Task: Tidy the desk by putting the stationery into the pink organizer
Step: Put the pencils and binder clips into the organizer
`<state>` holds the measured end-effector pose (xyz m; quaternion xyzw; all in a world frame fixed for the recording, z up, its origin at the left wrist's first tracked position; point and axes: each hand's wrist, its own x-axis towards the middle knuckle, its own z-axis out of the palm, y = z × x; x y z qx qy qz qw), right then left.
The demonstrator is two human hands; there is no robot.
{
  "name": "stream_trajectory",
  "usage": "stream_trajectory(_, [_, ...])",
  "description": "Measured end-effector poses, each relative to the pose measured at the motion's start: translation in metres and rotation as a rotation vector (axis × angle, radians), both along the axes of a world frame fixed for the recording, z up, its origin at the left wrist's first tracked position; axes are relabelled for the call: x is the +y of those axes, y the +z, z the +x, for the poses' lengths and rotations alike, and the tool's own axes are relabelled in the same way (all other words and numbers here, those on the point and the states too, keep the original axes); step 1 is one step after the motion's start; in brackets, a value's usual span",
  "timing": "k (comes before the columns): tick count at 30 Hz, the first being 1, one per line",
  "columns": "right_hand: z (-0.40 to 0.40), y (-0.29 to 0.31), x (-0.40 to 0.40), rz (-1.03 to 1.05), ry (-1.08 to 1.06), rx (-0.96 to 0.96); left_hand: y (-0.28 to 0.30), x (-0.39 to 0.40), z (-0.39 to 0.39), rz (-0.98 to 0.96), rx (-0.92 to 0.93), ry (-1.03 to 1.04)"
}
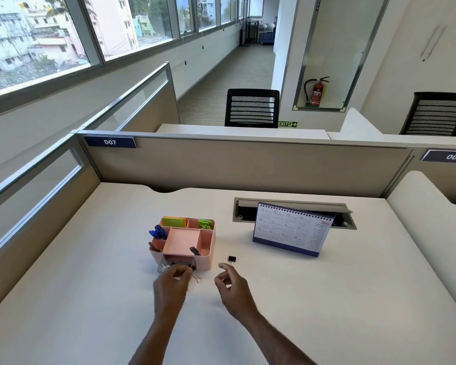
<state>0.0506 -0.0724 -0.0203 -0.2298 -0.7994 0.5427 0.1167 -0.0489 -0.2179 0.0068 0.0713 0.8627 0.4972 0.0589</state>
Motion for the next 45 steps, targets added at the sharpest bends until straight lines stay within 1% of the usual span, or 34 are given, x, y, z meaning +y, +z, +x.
stream_trajectory(2, [0.005, -0.005, 0.003, 0.058, 0.013, -0.059, 0.002, -0.008, -0.01, -0.043, 0.057, 0.166])
stream_trajectory(5, [0.012, -0.016, 0.009, 0.22, 0.078, -0.216, 0.004, -0.01, -0.022, -0.135, 0.077, 0.267])
stream_trajectory(10, [0.015, -0.028, 0.02, 0.613, 0.326, -0.445, 0.001, 0.0, -0.03, -0.224, 0.033, 0.231])
stream_trajectory(14, [0.011, -0.031, 0.027, 0.739, 0.426, -0.59, -0.004, -0.001, -0.028, -0.266, 0.009, 0.223])
stream_trajectory(20, [-0.005, -0.026, 0.036, 0.911, 0.495, -0.634, -0.006, -0.01, -0.019, -0.221, 0.021, 0.258])
stream_trajectory(24, [-0.017, -0.025, 0.041, 0.957, 0.538, -0.669, -0.007, -0.015, -0.016, -0.23, 0.063, 0.256])
stream_trajectory(27, [-0.019, -0.025, 0.041, 0.974, 0.547, -0.665, -0.008, -0.017, -0.017, -0.235, 0.063, 0.269])
stream_trajectory(33, [-0.002, -0.027, 0.036, 0.881, 0.431, -0.531, -0.008, -0.012, -0.013, -0.195, 0.063, 0.27])
stream_trajectory(36, [0.009, -0.029, 0.032, 0.829, 0.397, -0.507, -0.007, -0.007, -0.01, -0.177, 0.068, 0.255])
stream_trajectory(41, [0.019, -0.029, 0.027, 0.896, 0.352, -0.499, -0.003, -0.005, -0.008, -0.169, 0.077, 0.247])
stream_trajectory(45, [0.024, -0.021, 0.022, 0.897, 0.373, -0.485, 0.0, -0.008, -0.009, -0.155, 0.091, 0.256])
